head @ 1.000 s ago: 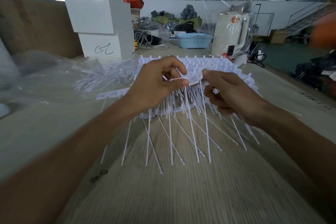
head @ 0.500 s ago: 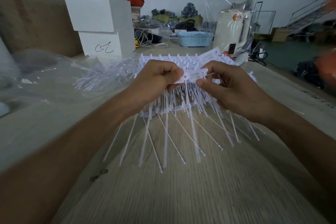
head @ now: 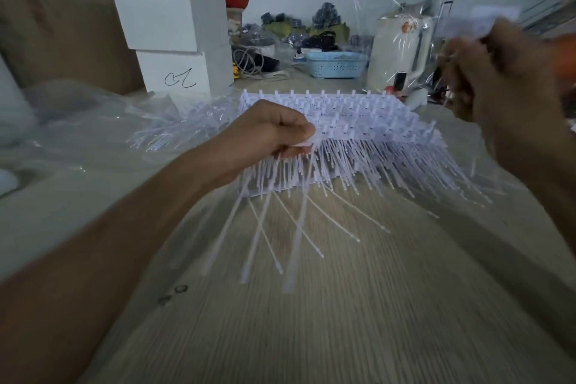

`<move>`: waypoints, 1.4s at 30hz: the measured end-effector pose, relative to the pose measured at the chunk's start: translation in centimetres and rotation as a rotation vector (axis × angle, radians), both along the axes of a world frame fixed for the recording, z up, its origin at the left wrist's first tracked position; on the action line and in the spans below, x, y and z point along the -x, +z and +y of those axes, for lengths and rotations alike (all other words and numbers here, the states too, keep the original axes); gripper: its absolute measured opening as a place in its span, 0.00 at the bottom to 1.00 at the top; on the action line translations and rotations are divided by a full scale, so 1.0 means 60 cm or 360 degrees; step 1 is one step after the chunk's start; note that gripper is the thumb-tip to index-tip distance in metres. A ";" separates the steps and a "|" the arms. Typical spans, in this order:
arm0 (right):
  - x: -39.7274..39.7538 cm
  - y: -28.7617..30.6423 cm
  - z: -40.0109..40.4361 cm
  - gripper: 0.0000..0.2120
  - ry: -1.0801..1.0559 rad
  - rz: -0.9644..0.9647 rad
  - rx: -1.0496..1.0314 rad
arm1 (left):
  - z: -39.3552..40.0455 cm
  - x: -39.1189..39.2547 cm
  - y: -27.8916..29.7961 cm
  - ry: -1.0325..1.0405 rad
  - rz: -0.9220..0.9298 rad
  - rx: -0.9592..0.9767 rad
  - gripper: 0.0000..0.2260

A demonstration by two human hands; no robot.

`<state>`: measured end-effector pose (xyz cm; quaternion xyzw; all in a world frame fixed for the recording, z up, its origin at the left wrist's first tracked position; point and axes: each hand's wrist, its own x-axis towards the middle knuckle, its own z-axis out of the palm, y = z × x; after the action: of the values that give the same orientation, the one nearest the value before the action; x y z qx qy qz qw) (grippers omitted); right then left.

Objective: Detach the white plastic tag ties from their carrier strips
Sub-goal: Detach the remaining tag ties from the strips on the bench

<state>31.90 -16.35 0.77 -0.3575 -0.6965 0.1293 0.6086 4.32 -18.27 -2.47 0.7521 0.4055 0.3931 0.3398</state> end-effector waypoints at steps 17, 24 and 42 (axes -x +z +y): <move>0.109 -0.074 -0.035 0.18 0.0689 -0.0002 0.0923 | -0.007 -0.031 -0.004 0.0183 -0.0093 -0.0476 0.10; 0.107 -0.074 -0.035 0.17 0.0633 -0.0109 0.0925 | -0.007 -0.035 -0.009 0.0276 0.0068 -0.0627 0.09; 0.102 -0.078 -0.031 0.17 0.0086 -0.0761 -0.0063 | 0.004 -0.028 -0.011 0.0157 -0.0234 -0.0001 0.14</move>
<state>25.78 -18.24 -3.93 -0.3473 -0.8325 0.0436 0.4295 5.97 -18.03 -3.13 0.7004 0.4158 0.4637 0.3487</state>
